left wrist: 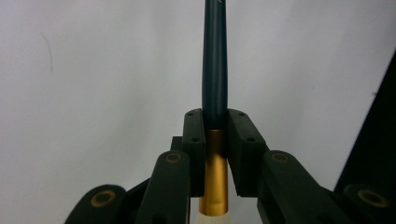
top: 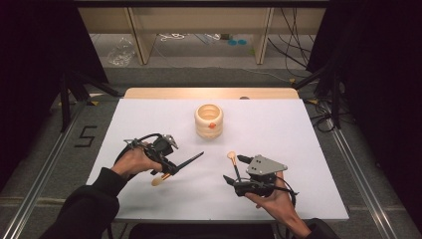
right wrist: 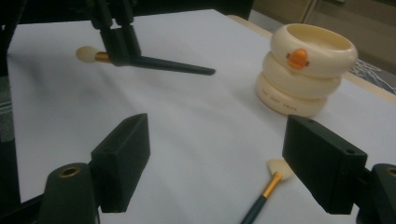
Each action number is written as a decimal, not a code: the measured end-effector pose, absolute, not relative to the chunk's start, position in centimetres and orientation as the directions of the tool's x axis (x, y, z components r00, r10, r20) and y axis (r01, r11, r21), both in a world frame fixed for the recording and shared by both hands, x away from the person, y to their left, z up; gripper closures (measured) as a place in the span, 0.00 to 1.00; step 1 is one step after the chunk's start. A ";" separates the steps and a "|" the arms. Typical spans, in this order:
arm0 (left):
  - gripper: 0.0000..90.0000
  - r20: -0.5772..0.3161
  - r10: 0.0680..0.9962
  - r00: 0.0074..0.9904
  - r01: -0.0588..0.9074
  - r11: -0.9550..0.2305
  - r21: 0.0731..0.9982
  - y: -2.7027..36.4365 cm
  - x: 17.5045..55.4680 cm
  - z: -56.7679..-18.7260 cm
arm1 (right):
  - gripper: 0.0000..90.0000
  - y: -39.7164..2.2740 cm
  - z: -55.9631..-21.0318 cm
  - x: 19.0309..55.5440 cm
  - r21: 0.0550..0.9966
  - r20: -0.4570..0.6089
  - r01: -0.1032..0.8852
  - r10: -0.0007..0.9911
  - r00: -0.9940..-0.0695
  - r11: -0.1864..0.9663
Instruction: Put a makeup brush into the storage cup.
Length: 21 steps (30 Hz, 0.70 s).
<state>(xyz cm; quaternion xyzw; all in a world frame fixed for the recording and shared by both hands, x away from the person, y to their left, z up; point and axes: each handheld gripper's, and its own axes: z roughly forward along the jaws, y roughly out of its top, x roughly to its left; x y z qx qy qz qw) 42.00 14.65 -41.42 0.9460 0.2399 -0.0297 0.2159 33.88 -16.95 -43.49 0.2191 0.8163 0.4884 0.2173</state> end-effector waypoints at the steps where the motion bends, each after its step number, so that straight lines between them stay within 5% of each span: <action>1: 0.87 -0.165 0.439 0.883 0.467 -0.790 0.398 14.5 41.9 -41.3 | 0.28 -16.7 -43.4 33.8 0.886 -0.168 0.121 0.554 -0.815 0.447; 21: 0.87 -0.197 0.376 0.905 0.425 -0.808 0.408 12.4 40.5 -40.6 | 0.30 -13.0 -42.1 32.9 0.834 -0.319 -0.083 0.356 -0.878 0.545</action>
